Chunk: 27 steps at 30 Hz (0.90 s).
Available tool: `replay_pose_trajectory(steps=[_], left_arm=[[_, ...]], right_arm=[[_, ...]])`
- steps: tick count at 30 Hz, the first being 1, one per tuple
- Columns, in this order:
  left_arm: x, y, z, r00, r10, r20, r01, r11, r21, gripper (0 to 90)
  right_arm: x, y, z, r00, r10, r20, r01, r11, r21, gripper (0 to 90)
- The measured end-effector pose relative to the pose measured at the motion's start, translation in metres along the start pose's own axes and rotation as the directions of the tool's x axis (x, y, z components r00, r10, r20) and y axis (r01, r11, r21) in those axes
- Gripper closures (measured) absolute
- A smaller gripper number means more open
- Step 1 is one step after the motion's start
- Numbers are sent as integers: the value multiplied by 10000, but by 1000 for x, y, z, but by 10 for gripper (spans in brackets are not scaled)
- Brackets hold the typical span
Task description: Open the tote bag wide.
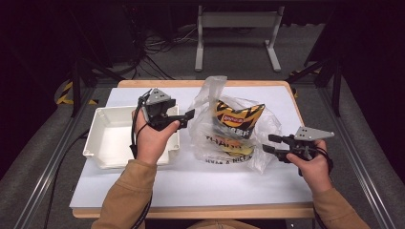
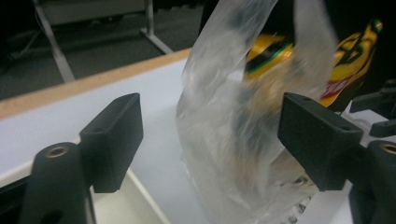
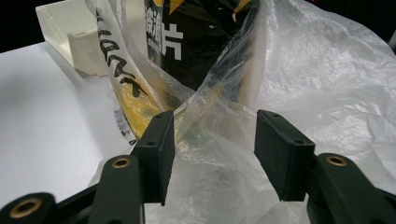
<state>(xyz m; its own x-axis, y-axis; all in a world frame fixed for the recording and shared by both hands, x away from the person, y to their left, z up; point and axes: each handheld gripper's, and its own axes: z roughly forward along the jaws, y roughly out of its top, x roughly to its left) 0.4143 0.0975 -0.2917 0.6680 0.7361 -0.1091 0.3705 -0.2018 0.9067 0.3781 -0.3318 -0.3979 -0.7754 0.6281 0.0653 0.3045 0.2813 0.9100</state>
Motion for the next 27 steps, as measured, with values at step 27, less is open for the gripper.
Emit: replay_pose_trajectory(steps=[27], left_arm=[[-16,59,63,9812,1642,1018,-1557,9840,-865,137]], right_arm=[[-1,-3,-3,9999,51,-98,-52,9999,-105,484]])
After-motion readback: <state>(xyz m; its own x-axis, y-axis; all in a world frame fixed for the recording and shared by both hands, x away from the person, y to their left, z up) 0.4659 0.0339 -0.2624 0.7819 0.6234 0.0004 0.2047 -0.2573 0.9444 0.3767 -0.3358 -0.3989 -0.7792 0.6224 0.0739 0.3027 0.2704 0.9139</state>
